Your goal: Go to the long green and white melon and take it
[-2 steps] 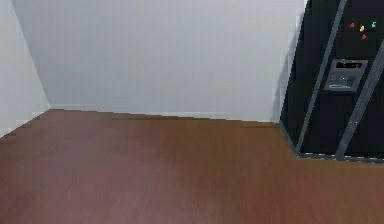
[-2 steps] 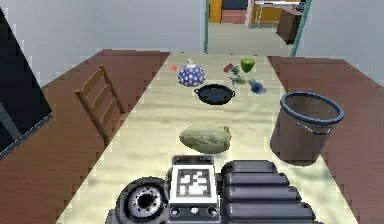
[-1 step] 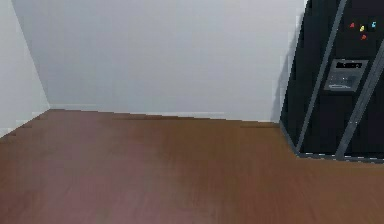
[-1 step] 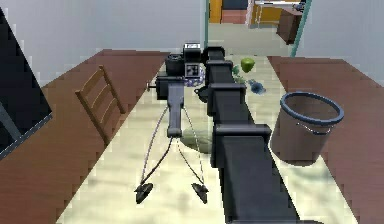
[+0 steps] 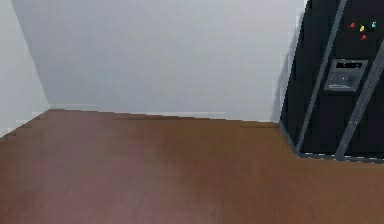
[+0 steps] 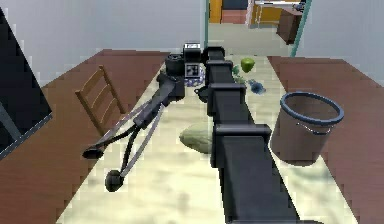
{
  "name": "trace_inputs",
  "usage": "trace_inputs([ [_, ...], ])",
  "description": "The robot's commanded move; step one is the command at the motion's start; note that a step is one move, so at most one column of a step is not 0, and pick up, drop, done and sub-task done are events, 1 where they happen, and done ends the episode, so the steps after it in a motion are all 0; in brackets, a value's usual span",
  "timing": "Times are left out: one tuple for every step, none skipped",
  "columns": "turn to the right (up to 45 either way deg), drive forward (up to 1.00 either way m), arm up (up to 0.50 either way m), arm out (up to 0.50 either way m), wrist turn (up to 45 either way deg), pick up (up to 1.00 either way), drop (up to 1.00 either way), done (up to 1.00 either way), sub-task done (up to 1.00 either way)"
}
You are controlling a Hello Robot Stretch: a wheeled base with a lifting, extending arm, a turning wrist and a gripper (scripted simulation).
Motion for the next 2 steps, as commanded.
trace_inputs([
  [0.0, 0.0, 0.0, 0.0, 45.0, 0.0, 0.0, 0.0, 0.0],
  [0.0, 0.0, 0.0, 0.0, 45.0, 0.0, 0.0, 0.0, 0.0],
])
